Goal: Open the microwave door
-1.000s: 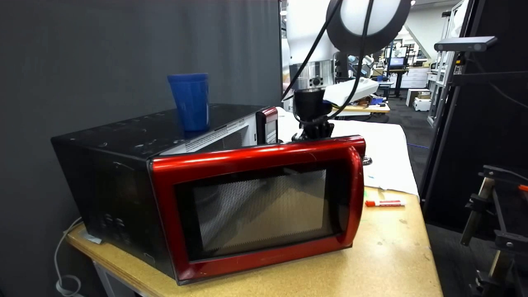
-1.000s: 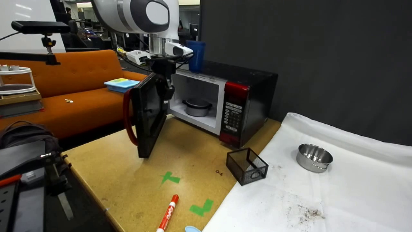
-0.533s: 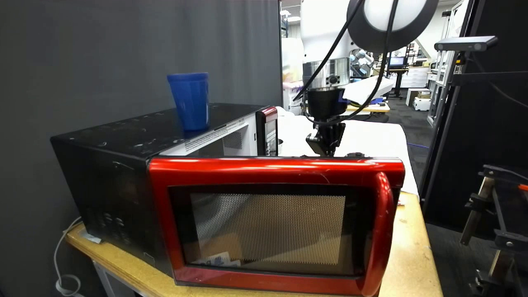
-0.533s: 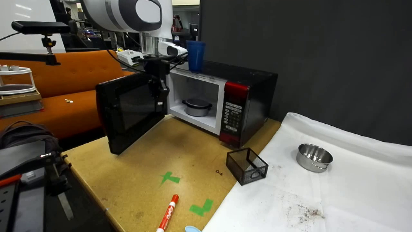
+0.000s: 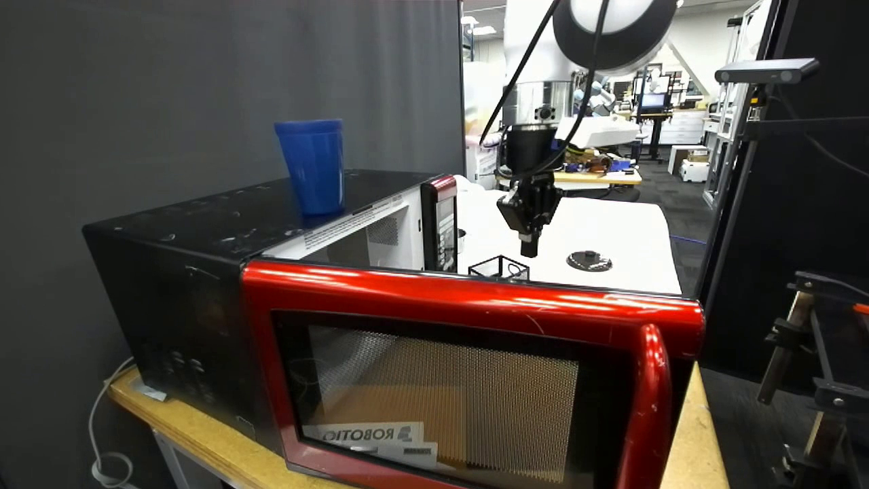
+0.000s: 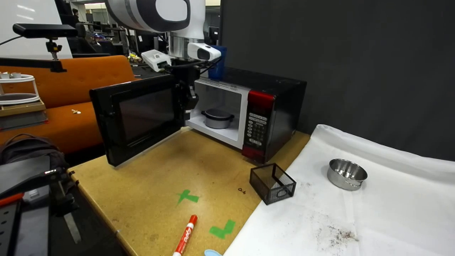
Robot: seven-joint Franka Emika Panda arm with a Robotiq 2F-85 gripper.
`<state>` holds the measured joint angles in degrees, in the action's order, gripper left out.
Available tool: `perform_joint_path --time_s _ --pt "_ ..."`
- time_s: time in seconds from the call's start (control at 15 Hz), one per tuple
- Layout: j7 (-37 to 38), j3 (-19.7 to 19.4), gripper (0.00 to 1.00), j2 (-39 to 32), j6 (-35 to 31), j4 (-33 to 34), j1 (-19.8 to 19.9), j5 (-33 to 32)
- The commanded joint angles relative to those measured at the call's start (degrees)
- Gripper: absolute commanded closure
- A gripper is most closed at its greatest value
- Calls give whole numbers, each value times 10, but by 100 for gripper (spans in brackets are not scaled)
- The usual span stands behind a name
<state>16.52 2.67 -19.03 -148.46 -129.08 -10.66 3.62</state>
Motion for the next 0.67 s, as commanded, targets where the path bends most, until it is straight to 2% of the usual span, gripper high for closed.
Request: perform_joint_path --time_s 0.0,0.33,0.4,0.47,0.6 --pt "-18 13 100 1 -10 19 37 62" --pt "23 -2 100 0 -9 62 51 98" --pt "33 -4 90 -1 -8 69 50 99" --pt "45 -6 73 -1 -8 75 48 98" --pt "64 -7 61 -2 -7 84 46 97"
